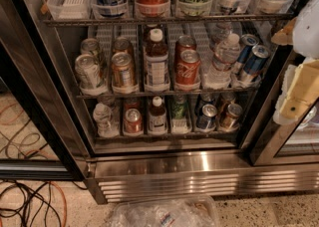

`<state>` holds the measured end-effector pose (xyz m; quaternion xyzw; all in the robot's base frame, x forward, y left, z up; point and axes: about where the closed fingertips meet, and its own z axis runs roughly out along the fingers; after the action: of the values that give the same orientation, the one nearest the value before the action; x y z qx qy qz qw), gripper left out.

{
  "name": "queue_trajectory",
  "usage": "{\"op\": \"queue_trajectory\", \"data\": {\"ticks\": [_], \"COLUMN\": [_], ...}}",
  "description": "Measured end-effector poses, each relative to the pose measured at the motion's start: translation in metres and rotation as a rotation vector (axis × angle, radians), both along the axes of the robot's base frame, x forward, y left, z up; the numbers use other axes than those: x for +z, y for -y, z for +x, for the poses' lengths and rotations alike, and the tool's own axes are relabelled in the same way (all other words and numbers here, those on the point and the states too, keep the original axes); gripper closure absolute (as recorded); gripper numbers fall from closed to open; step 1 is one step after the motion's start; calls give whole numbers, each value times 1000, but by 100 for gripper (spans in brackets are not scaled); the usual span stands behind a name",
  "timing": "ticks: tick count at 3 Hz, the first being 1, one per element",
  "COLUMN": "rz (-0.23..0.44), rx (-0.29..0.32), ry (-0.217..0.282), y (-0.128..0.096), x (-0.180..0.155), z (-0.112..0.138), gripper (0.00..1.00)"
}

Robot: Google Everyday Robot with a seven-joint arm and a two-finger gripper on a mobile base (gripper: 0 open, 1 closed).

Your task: Pick 7up can from middle shelf of fridge

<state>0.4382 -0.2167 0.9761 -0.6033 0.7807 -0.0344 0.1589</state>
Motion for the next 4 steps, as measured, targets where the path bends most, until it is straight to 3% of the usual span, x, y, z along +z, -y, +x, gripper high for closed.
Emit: {"op": "queue_trajectory", "data": {"ticks": [2, 3, 4], "rz": [16, 103, 288], "rx": [-3, -33, -84], "ry": [16, 25, 44], "y": [-2, -12, -38], "x": [0, -16, -46], "z": [1, -2, -11], "gripper": [0, 0, 0]}}
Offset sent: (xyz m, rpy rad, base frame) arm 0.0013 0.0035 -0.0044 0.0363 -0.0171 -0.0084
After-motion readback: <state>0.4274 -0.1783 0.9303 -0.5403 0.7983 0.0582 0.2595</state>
